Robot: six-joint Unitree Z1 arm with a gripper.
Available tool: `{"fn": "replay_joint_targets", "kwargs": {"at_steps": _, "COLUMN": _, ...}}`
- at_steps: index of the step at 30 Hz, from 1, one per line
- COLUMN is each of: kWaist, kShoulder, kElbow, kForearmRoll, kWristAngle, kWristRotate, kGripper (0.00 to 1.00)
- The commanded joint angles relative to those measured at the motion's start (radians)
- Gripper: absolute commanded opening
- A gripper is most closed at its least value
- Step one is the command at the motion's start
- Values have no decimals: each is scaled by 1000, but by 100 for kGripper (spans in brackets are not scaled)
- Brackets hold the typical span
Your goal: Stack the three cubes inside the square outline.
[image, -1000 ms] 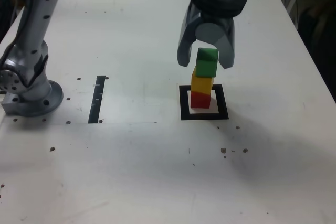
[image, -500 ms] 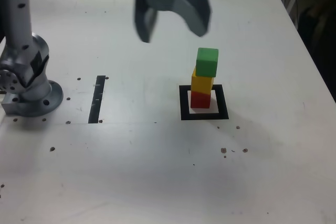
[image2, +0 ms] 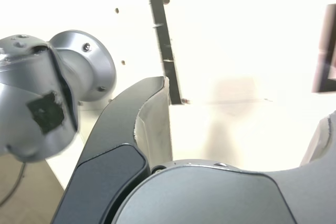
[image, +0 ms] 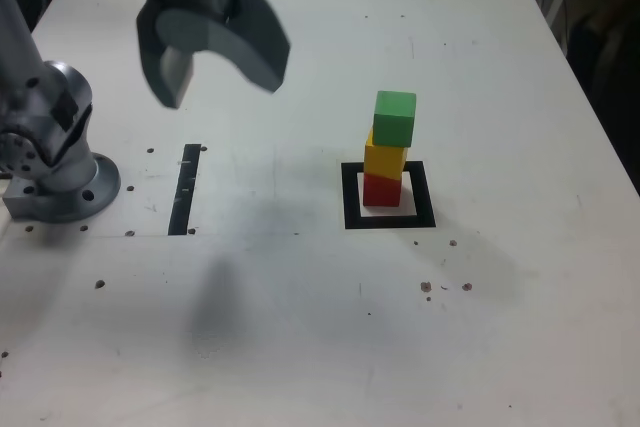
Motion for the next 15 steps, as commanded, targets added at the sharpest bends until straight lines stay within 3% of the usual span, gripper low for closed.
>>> {"fn": "replay_joint_targets", "kwargs": {"at_steps": 1, "kWaist": 5, "kShoulder": 9, "kElbow": 125, "kForearmRoll": -27, "kWristAngle": -2, "kWristRotate": -2, "kGripper": 99}}
{"fn": "replay_joint_targets", "kwargs": {"at_steps": 11, "kWaist": 12, "kShoulder": 89, "kElbow": 237, "kForearmRoll": -129, "kWristAngle": 26, "kWristRotate": -16, "kGripper": 99}}
{"fn": "replay_joint_targets", "kwargs": {"at_steps": 15, "kWaist": 12, "kShoulder": 121, "kElbow": 233, "kForearmRoll": -137, "kWristAngle": 18, "kWristRotate": -17, "kGripper": 99}}
